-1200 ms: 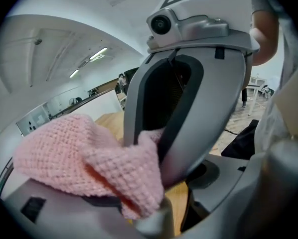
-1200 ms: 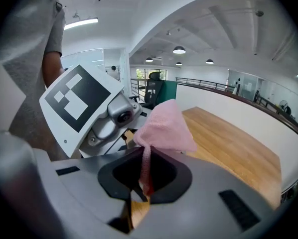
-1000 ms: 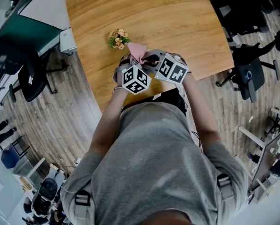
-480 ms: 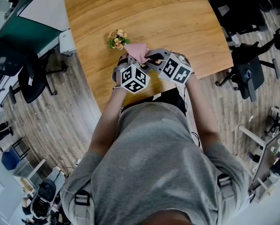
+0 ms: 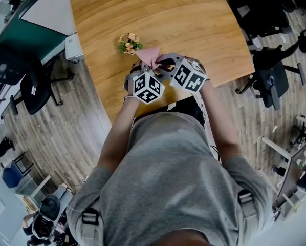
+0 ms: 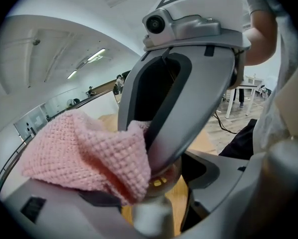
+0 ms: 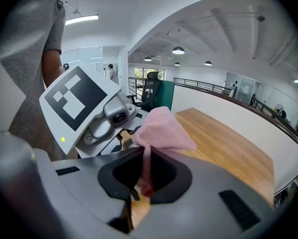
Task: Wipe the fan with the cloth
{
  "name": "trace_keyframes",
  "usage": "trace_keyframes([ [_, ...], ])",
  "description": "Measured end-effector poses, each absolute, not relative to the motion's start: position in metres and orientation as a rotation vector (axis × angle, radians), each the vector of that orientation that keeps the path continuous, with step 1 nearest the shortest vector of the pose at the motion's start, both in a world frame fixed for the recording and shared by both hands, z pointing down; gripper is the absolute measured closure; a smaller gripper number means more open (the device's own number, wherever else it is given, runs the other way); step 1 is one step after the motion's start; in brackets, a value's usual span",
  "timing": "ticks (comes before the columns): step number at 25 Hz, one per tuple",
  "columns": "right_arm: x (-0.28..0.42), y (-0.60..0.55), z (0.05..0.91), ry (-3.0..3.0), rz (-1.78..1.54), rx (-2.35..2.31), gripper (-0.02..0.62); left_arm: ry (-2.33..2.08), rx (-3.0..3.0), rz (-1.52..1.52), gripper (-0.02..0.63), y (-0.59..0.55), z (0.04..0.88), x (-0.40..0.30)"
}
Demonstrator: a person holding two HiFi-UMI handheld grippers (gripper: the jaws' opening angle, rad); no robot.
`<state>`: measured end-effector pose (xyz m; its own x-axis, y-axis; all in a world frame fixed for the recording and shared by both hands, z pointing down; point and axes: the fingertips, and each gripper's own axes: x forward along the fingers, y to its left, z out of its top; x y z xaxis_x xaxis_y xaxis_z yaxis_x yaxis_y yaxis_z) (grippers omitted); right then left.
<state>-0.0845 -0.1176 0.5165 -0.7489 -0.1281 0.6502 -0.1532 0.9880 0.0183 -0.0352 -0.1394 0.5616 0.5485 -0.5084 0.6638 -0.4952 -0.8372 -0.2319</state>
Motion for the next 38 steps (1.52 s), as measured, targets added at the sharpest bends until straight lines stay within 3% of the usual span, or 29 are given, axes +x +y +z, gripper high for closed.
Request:
trace_keyframes([
  [21,-0.034,-0.145,0.478,-2.761,0.222,0.500,0.565,0.929,-3.006,-0.817,0.235,-0.138,0.528,-0.030],
  [38,-0.028,-0.135,0.471,-2.798,0.264,0.308,0.565,0.881,-2.903,-0.879,0.235,-0.130,0.522,0.004],
])
